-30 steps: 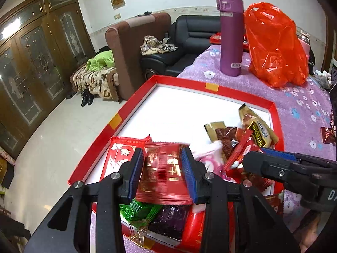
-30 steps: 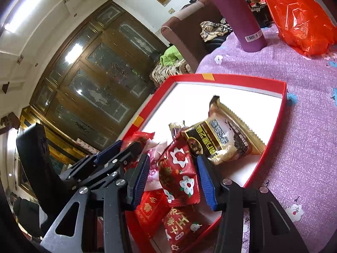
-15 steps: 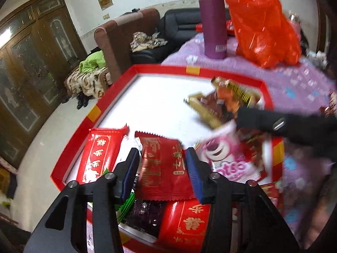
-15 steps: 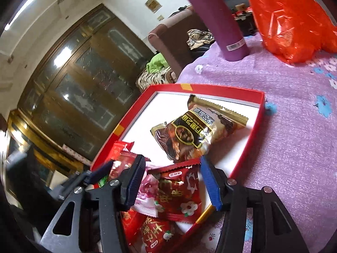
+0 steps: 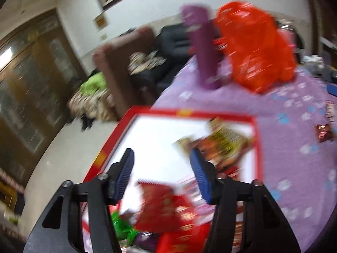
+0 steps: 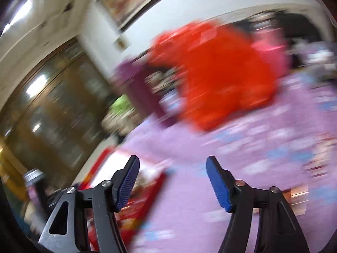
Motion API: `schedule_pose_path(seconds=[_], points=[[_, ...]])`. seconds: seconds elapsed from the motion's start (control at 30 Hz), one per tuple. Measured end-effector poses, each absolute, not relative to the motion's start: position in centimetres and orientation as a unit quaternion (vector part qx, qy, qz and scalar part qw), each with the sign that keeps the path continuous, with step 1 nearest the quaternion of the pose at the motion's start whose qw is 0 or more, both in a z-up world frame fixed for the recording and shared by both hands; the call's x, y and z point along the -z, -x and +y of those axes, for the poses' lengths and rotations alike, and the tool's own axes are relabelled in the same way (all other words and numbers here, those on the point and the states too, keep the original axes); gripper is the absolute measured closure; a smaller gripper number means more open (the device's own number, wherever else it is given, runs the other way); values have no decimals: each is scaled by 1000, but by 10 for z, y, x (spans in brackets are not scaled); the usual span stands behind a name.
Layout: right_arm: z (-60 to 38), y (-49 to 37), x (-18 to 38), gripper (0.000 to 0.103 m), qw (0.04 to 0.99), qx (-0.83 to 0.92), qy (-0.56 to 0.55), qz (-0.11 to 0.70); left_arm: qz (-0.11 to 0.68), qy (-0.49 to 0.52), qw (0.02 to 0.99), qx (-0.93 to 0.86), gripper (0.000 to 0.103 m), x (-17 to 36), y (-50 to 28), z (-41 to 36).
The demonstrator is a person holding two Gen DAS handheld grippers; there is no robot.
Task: Organize snacks
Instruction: 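Move both tools back toward the remaining candies on the cloth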
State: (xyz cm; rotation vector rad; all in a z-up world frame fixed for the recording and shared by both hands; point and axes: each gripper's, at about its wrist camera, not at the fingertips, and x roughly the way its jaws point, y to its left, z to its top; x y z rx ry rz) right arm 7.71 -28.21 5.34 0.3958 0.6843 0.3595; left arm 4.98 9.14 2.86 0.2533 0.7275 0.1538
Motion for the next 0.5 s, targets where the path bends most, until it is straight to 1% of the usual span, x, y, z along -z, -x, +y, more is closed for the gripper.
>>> schedule_pose_path(seconds=[0.1, 0.23, 0.3, 0.37, 0.47, 0.5], points=[[-358, -84, -46, 34, 913, -73, -230, 329, 340, -139, 930, -9, 42, -39, -52, 51], [-435, -100, -6, 38, 865, -9, -321, 386, 350, -136, 924, 78, 40, -37, -63, -4], [-450, -105, 9, 41, 845, -5, -353, 403, 359, -138, 918, 103, 40, -32, -70, -25], [-457, -112, 21, 41, 830, -4, -371, 417, 365, -145, 911, 128, 40, -26, -77, -46], [-446, -126, 29, 40, 832, 4, -360, 421, 370, -160, 899, 167, 40, -15, -87, -74], [-445, -130, 29, 43, 839, 8, -350, 417, 372, -167, 895, 179, 40, -12, -90, -83]])
